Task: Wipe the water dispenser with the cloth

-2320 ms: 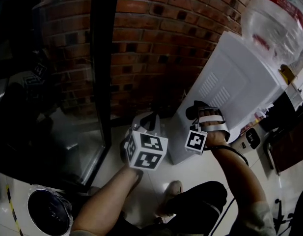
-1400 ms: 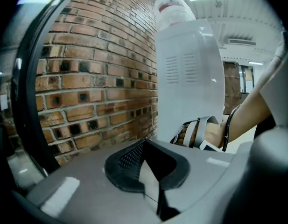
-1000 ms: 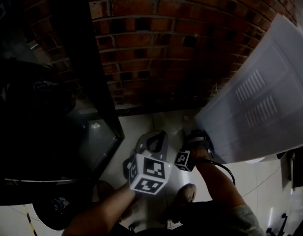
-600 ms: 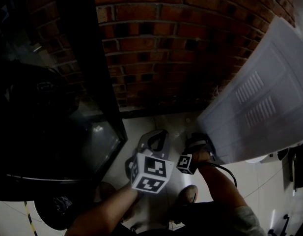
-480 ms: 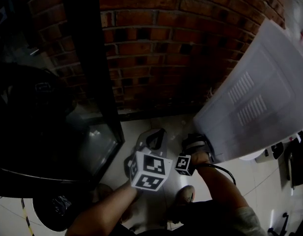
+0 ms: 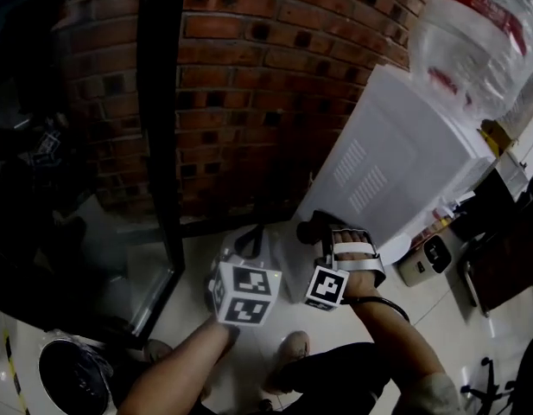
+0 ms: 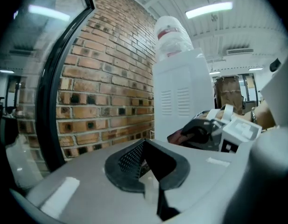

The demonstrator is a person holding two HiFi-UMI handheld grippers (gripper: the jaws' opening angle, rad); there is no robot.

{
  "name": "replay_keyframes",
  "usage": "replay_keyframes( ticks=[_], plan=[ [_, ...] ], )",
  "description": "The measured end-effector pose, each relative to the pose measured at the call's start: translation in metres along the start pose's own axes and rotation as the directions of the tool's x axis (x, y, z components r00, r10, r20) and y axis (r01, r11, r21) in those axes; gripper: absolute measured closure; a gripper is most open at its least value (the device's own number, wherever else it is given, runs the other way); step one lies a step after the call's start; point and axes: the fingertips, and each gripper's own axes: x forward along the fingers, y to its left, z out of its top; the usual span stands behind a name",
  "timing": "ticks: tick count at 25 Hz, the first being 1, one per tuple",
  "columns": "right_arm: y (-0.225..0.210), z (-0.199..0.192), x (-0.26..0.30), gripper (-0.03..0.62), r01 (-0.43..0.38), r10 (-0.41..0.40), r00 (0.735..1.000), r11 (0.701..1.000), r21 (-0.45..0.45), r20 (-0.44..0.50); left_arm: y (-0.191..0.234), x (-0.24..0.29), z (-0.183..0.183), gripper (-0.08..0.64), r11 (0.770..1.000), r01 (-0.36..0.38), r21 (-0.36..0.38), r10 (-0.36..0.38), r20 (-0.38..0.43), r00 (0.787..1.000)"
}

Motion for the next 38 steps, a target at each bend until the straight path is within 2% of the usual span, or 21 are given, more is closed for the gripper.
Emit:
replay_keyframes(
  ticks=[3,8,12,16,18,20,25,32,38],
  plan=[
    [-0.064,-0.042,-0.041,0.517,0.128,-0.122,0.991,0.987,0.102,-0.059,-0.005,-0.006,0.03,0.56,1.0,-0.008,-0.011,0.009,0.061,0.998],
    [-0.161,-0.073,-0.104,0.517,0.357,-0.345,0.934,0.913,0.198,-0.096,0.004,-0.018,0.073,0.56,0.998,-0.053,-0.043,0.059,0.157,0.986],
    [-0.231,-0.089,-0.143,0.517,0.495,-0.48,0.869,0.846,0.199,-0.123,0.006,-0.025,0.105,0.56,0.997,-0.064,-0.047,0.073,0.229,0.971],
    [-0.286,-0.107,-0.17,0.517,0.602,-0.579,0.798,0.78,0.173,-0.164,-0.009,-0.023,0.127,0.56,0.999,-0.032,-0.016,0.035,0.277,0.96],
    [-0.306,-0.116,-0.177,0.517,0.637,-0.612,0.769,0.756,0.148,-0.184,-0.017,-0.022,0.136,0.56,1.0,-0.012,0.003,0.011,0.296,0.955],
    [-0.319,-0.122,-0.176,0.517,0.65,-0.623,0.756,0.75,0.12,-0.201,-0.02,-0.02,0.142,0.56,1.0,0.0,0.016,-0.005,0.309,0.951],
    [-0.319,-0.124,-0.152,0.517,0.609,-0.585,0.777,0.792,0.043,-0.233,-0.013,-0.01,0.144,0.56,1.0,0.004,0.014,-0.008,0.31,0.951],
    [-0.28,-0.108,-0.116,0.517,0.523,-0.514,0.827,0.852,-0.023,-0.226,-0.003,0.005,0.129,0.56,1.0,0.011,-0.016,-0.006,0.273,0.962],
    [-0.211,-0.093,-0.08,0.517,0.395,-0.401,0.894,0.916,-0.071,-0.199,-0.013,0.018,0.09,0.56,0.998,0.018,0.066,-0.03,0.181,0.983]
  ],
)
